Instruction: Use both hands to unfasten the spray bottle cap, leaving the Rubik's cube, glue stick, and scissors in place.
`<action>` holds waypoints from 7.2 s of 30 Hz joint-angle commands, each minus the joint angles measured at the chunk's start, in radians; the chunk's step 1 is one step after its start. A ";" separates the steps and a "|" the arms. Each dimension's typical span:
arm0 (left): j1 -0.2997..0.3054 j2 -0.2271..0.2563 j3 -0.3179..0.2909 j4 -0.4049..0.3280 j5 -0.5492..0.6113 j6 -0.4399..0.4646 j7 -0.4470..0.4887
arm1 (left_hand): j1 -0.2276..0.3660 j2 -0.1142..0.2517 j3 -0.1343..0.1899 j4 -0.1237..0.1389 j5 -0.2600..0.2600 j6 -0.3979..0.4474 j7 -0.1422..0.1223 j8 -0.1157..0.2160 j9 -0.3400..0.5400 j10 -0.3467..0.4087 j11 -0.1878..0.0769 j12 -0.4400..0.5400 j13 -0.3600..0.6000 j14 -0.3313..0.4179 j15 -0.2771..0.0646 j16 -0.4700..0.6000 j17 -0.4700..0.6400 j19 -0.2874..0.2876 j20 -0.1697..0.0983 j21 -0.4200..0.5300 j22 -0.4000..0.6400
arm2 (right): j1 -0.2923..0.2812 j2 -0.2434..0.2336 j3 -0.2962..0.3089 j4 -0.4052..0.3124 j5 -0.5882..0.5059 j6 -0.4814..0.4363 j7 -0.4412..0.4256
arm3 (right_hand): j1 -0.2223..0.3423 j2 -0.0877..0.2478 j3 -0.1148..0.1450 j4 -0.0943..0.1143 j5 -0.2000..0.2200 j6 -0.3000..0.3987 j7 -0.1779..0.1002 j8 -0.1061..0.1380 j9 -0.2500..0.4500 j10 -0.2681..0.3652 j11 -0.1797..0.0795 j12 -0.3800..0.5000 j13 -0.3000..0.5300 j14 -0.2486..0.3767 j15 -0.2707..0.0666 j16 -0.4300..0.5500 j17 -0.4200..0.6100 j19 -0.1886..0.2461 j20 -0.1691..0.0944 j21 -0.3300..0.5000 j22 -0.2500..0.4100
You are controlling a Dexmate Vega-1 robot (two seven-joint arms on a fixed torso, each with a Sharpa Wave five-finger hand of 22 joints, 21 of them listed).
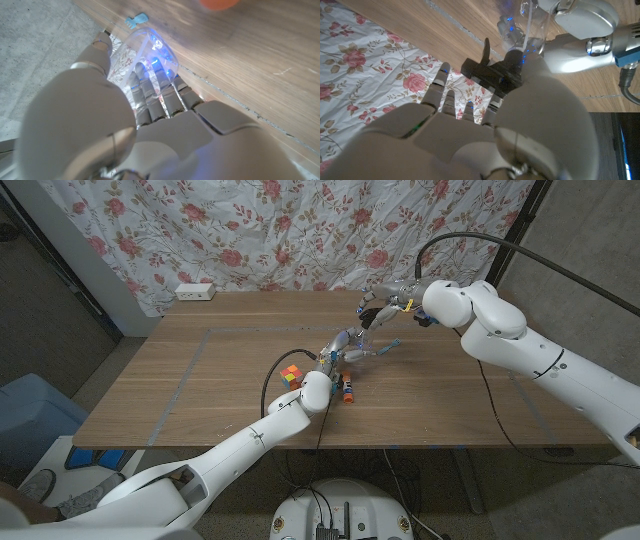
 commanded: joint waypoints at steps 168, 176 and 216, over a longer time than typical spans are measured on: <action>0.008 0.000 -0.005 0.005 0.011 -0.029 0.014 | -0.074 0.089 0.025 0.014 -0.004 0.045 0.013 0.004 -0.004 0.050 -0.010 -0.044 0.016 0.004 -0.113 -0.002 0.004 0.012 -0.040 -0.013 0.004 | 0.028 -0.056 0.117 0.224 0.272 0.426 -0.137 | 0.271 0.128 0.132 -0.042 0.026 0.631 -0.004 0.313 0.074 0.219 -0.170 0.043 -0.002 0.023 -0.172 0.041 0.004 -0.032 -0.114 0.003 -0.001; 0.016 0.004 -0.005 -0.009 0.015 -0.022 0.018 | -0.074 0.089 0.025 0.014 -0.004 0.044 0.012 0.003 -0.004 0.051 -0.007 -0.046 0.017 0.003 -0.113 -0.002 0.004 0.012 -0.040 -0.013 0.004 | 0.027 -0.060 0.117 0.221 0.290 0.432 -0.123 | 0.291 0.125 0.136 -0.044 0.030 0.650 -0.004 0.321 0.076 0.221 -0.172 0.039 -0.002 0.016 -0.173 0.039 0.005 -0.043 -0.120 0.002 -0.001; 0.021 0.007 -0.007 -0.010 0.010 -0.021 0.010 | -0.072 0.090 0.027 0.012 -0.005 0.046 0.014 0.002 -0.004 0.057 -0.009 -0.051 0.021 0.005 -0.114 -0.001 0.006 0.014 -0.040 -0.013 0.004 | 0.020 -0.069 0.154 0.230 0.418 0.420 -0.136 | 0.312 0.086 0.114 -0.019 0.028 0.404 -0.006 0.163 -0.007 0.131 -0.144 0.010 0.000 -0.042 -0.126 0.029 0.018 -0.090 -0.070 0.005 -0.002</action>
